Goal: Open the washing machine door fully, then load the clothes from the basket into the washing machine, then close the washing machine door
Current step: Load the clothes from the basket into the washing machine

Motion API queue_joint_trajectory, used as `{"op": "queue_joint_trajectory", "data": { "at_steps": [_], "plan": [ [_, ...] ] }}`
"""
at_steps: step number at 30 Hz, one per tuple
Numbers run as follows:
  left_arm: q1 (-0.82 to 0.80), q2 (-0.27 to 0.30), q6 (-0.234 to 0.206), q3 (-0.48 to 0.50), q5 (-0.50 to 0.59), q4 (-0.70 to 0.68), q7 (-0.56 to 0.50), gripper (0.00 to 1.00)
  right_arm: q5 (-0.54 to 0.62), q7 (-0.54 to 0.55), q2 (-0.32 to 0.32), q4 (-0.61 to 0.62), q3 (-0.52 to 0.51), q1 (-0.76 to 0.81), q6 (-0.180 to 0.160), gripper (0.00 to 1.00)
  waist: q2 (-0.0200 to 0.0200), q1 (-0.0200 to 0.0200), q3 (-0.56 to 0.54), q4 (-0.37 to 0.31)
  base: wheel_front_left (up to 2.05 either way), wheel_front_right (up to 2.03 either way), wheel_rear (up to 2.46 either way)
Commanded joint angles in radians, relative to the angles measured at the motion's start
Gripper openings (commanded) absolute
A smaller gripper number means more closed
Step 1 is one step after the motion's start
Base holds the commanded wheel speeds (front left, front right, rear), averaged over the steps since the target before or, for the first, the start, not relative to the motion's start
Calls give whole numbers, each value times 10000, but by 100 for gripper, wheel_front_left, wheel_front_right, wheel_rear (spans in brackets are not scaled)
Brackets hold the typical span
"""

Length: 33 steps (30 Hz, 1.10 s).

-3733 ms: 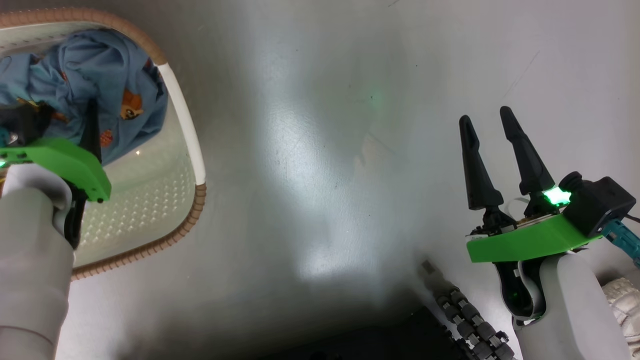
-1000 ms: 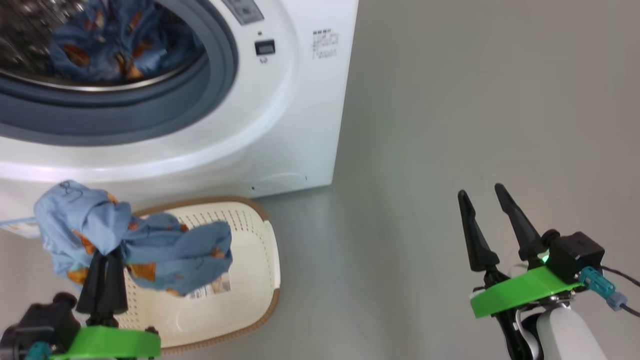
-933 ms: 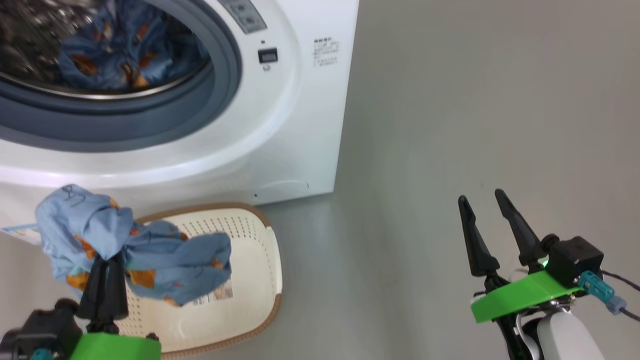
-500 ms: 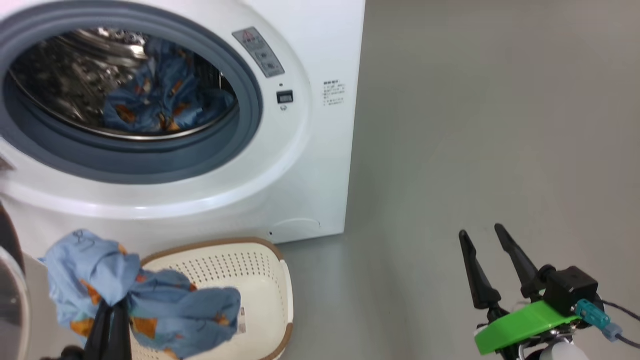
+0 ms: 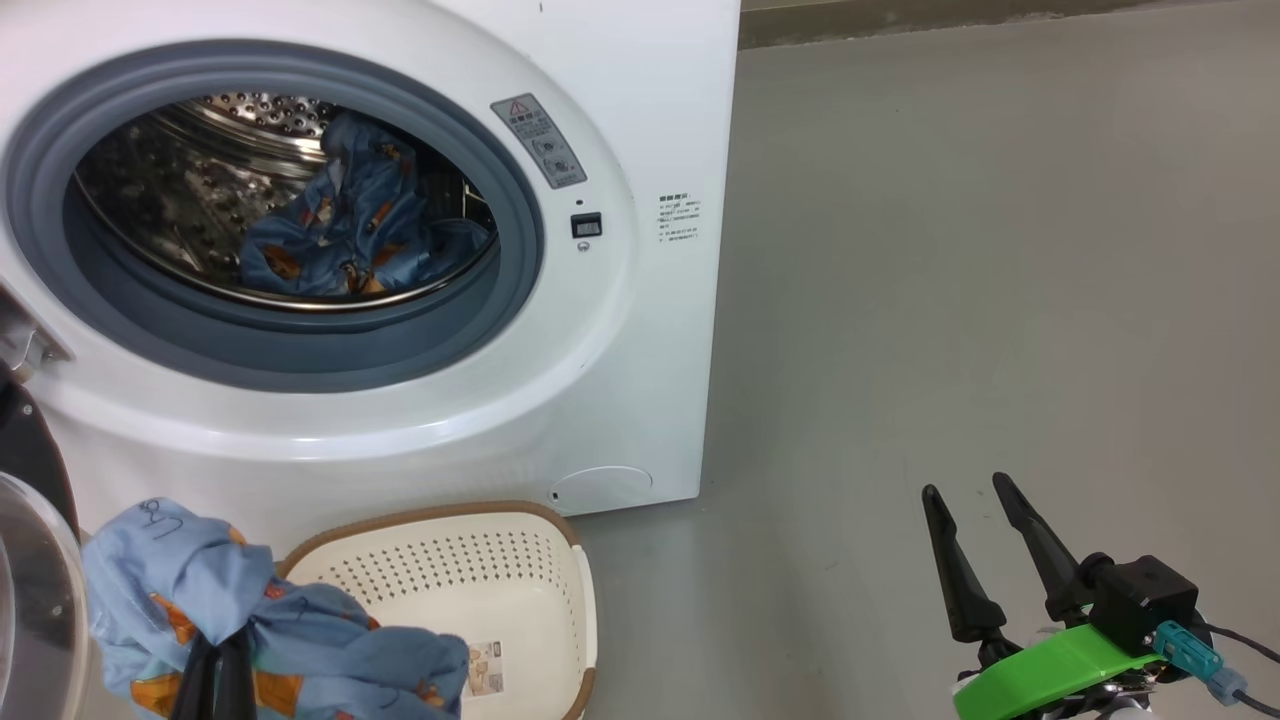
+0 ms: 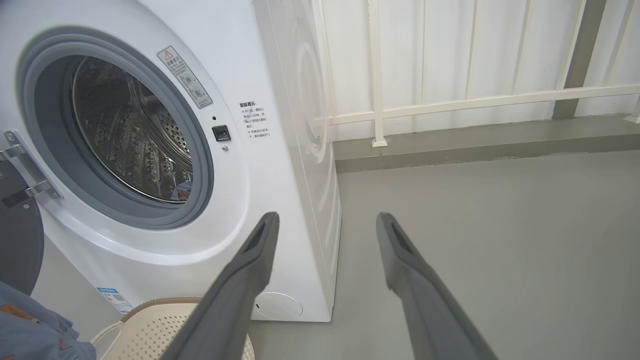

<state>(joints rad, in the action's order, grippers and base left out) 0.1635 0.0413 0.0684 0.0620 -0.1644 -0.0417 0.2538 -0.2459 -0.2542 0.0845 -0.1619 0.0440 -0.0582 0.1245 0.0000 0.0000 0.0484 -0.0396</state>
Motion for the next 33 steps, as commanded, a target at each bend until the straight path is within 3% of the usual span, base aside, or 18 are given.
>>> {"op": "queue_joint_trajectory", "data": {
  "at_steps": [1, 14, 20, 33],
  "plan": [
    [-113, 90, -118, 298, -51, -327, 80, 0, 76, -76, 23, 278, 191, -72, 62, 100, 0, 0, 6, -2, 0, 0, 0],
    [-1211, 90, -237, -95, -360, 181, 80, 0, -47, -76, -60, 314, 295, -355, 62, 100, 0, 0, 787, -251, 0, 0, 0],
    [-2633, 90, -302, -59, -494, 606, 80, 0, -69, -76, -71, 410, 287, -638, 62, 100, 0, 0, 1557, -474, 0, 0, 0],
    [-6764, 244, 95, 746, -27, 2335, 80, 0, -143, -76, -102, 624, 431, -1470, 62, 100, 0, 0, 3553, -842, 0, 0, 0]
  ]
}}
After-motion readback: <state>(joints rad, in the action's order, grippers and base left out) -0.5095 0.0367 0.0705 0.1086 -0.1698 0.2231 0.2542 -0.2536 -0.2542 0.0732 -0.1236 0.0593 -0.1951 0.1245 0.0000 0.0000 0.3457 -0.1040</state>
